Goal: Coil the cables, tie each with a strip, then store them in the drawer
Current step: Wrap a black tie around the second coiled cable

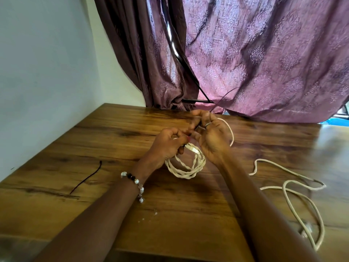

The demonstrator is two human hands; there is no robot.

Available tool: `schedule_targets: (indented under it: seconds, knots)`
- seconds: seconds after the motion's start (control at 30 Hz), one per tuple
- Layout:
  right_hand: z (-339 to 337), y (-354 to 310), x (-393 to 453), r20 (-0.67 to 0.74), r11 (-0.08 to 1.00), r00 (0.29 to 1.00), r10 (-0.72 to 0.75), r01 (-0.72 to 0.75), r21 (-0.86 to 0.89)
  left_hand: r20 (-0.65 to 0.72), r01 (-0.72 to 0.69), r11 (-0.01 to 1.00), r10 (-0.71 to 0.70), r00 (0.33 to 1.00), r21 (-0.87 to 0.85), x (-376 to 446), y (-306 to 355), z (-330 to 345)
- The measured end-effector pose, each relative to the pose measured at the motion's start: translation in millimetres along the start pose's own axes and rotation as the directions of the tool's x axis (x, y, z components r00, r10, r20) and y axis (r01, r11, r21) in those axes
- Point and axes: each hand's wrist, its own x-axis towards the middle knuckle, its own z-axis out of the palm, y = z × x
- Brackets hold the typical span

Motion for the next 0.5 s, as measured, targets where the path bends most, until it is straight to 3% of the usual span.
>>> schedule_targets:
  seconds: [0.1, 0.27, 0.5]
  knots:
    - [1.1, -2.4, 1.4, -0.117, 0.997, 0.991, 0.065, -0.058, 0.055, 0.057, -0.057, 0.998, 0.055, 0.997, 0.024, -3.8, 3.1, 5.3]
    - [-11.7, -13.8, 6.9, -0.076, 0.994, 0.997, 0.009, -0.018, -0.109, 0.160, -0.108, 0.994, 0.104, 0.982, 0.020, -7.7, 14.4, 18.3]
    - [-5.8, -12.5, 11.1, -0.124, 0.963, 0.989, -0.081, 0.045, -0.267, 0.211, -0.014, 1.000, 0.011, 0.977, 0.013, -6.8, 17.3, 19.2]
